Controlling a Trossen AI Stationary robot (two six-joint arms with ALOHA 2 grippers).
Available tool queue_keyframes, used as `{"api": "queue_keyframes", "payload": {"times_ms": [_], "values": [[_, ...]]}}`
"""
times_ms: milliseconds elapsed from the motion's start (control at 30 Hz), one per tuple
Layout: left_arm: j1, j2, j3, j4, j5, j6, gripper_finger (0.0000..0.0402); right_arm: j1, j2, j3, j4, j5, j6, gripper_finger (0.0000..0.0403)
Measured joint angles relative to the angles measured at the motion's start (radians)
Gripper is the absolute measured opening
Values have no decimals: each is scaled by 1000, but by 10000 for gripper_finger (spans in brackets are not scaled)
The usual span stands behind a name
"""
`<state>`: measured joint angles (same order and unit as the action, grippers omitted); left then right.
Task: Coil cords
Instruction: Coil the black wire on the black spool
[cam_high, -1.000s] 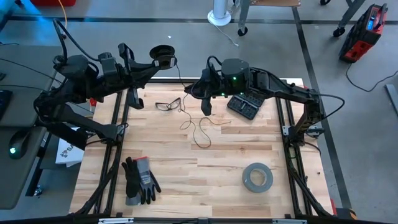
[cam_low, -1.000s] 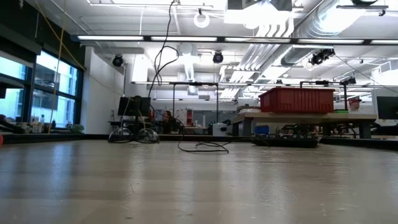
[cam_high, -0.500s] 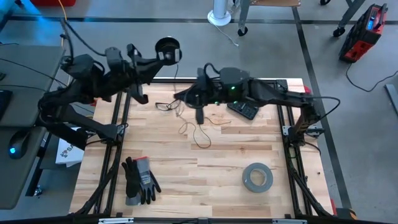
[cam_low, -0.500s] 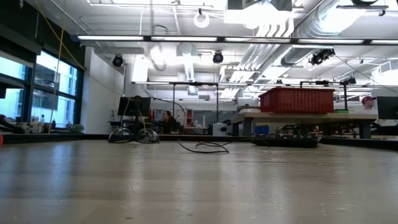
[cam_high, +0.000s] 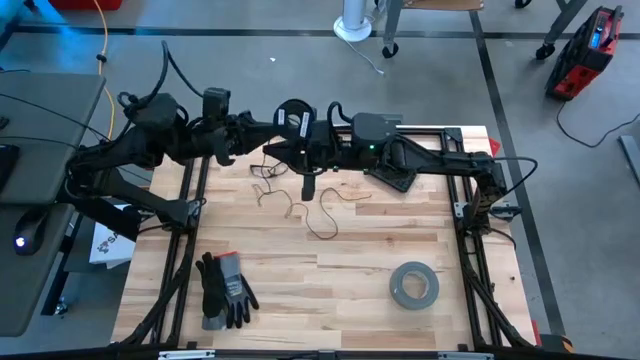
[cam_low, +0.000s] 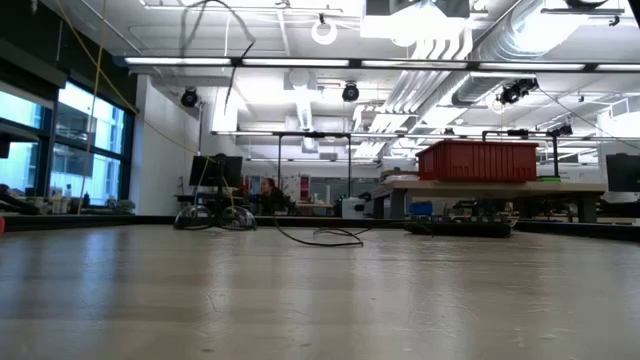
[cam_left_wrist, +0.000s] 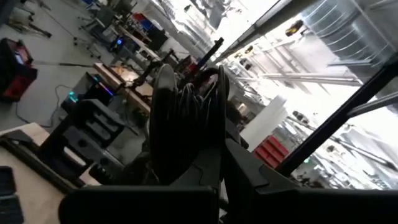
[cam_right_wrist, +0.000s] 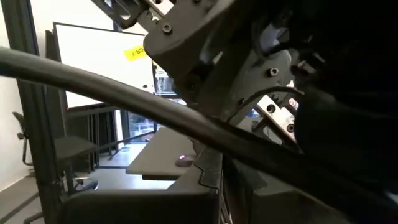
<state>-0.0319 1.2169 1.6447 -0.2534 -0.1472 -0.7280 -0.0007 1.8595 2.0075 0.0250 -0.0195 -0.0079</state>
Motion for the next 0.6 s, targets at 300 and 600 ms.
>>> {"api": "queue_keyframes", "payload": {"times_ms": [300,600], "values": [[0,-46,0,-13,-80,46,3,33,0,0,13,-18,-62,0],[0,-74,0,-16,-130,79,3,30,0,0,46,-15,-62,0]]}}
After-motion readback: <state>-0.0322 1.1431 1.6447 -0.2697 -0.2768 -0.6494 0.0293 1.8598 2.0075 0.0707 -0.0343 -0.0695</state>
